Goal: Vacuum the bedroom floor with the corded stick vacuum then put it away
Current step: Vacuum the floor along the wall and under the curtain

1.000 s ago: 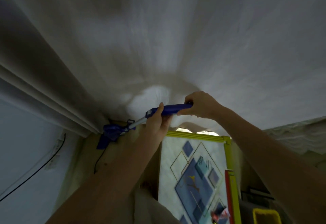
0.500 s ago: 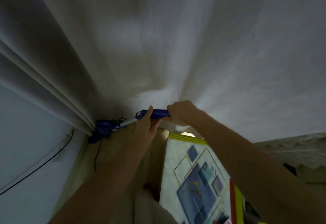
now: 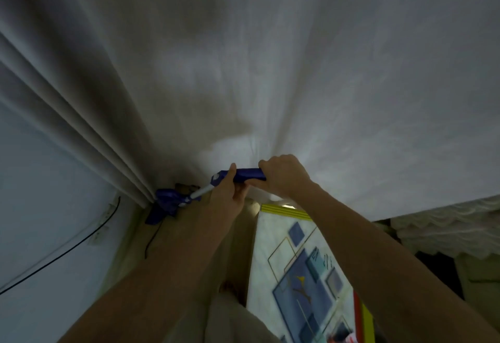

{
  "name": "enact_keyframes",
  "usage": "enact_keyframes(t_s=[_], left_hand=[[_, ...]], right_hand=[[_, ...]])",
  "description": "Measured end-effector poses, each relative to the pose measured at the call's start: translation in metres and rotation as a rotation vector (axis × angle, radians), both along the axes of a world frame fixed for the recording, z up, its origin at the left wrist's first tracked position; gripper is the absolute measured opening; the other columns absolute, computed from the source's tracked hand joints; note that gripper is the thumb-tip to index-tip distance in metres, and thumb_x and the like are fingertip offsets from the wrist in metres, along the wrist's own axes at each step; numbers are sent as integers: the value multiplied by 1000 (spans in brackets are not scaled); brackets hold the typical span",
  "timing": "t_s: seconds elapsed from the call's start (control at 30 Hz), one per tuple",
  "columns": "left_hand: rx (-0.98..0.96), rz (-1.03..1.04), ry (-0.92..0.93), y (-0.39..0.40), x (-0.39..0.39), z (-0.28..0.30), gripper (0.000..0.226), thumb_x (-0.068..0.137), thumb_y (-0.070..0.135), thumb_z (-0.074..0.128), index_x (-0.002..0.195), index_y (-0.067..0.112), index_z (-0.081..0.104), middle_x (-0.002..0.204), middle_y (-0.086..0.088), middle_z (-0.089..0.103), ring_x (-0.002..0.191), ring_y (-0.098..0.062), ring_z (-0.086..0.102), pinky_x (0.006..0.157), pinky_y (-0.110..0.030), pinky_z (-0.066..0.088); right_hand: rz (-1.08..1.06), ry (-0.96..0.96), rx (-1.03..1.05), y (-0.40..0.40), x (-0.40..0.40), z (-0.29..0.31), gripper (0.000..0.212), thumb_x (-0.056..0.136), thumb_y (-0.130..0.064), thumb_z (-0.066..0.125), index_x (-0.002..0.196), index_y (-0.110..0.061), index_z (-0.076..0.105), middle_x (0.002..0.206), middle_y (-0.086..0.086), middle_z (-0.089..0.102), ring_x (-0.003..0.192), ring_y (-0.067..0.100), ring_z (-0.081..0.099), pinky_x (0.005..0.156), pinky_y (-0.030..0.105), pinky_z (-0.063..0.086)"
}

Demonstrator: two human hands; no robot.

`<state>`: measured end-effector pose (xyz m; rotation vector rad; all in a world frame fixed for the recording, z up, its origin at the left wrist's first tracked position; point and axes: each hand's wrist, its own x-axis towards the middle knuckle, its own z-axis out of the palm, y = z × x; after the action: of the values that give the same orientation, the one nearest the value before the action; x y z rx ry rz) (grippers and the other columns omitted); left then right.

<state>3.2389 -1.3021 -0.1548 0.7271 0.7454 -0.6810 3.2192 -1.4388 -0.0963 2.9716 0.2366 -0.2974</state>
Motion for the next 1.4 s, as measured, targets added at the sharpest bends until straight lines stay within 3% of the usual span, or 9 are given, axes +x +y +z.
enact_keyframes(t_s=[0.07,0.23,0.33,0.47,0.7,0.83,0.97,1.1,1.4], left_hand=[[9,52,9,5,-7,10,22,89,25,68,101,9,59,85,-6,72,81,-19,69,72,-34,57],[-82,70,-5,17,-35,48,13,99,15,53,86,11,51,76,-3,64,74,-14,63,88,-30,52],[-96,38,6,35,-47,51,15,102,12,46,88,16,48,59,13,65,66,0,65,70,-16,54],[-78,67,20,62,-48,37,15,94,20,61,98,7,55,93,-11,64,86,-22,63,86,-38,55],[65,-29,2,98,-47,15,49,95,31,58,133,3,47,120,-15,63,87,-21,63,61,-28,56],[13,-21,62,96,-55,18,34,93,28,62,116,4,54,109,-14,66,106,-28,64,65,-33,52],[-37,-26,106,92,-66,17,23,92,21,64,105,4,55,95,-14,68,89,-25,66,65,-36,52],[-104,-22,70,77,-72,29,17,95,15,59,105,2,53,103,-16,63,105,-27,61,89,-41,54],[-130,7,25,84,-69,27,16,93,15,62,100,3,54,95,-15,63,89,-24,63,88,-40,53]], right_hand=[[14,-5,-21,4,-4,14,53,93,-66,35,85,-17,53,57,-6,36,50,13,38,59,27,34],[40,26,-40,17,-20,35,56,91,-69,35,77,-18,51,57,-6,42,47,10,36,59,27,36],[67,53,-61,33,-29,34,56,91,-70,35,79,-18,54,58,-6,43,49,10,39,60,27,40],[82,54,-86,57,-29,32,57,92,-69,33,84,-18,55,59,-6,43,53,14,45,61,28,43],[41,48,7,90,-39,3,52,94,-64,36,92,-16,56,58,-8,39,47,7,35,57,25,32],[57,64,-8,86,-44,2,51,95,-63,37,95,-16,56,60,-7,40,48,7,37,52,22,30],[26,82,33,77,-62,-2,55,94,-65,35,97,-16,60,68,-4,55,59,13,55,67,27,48],[19,83,-28,66,-71,20,51,92,-68,34,87,-19,51,60,-8,39,54,12,43,61,26,34],[18,26,-55,79,-65,33,54,89,-70,37,80,-19,51,58,-7,40,56,15,46,60,27,35]])
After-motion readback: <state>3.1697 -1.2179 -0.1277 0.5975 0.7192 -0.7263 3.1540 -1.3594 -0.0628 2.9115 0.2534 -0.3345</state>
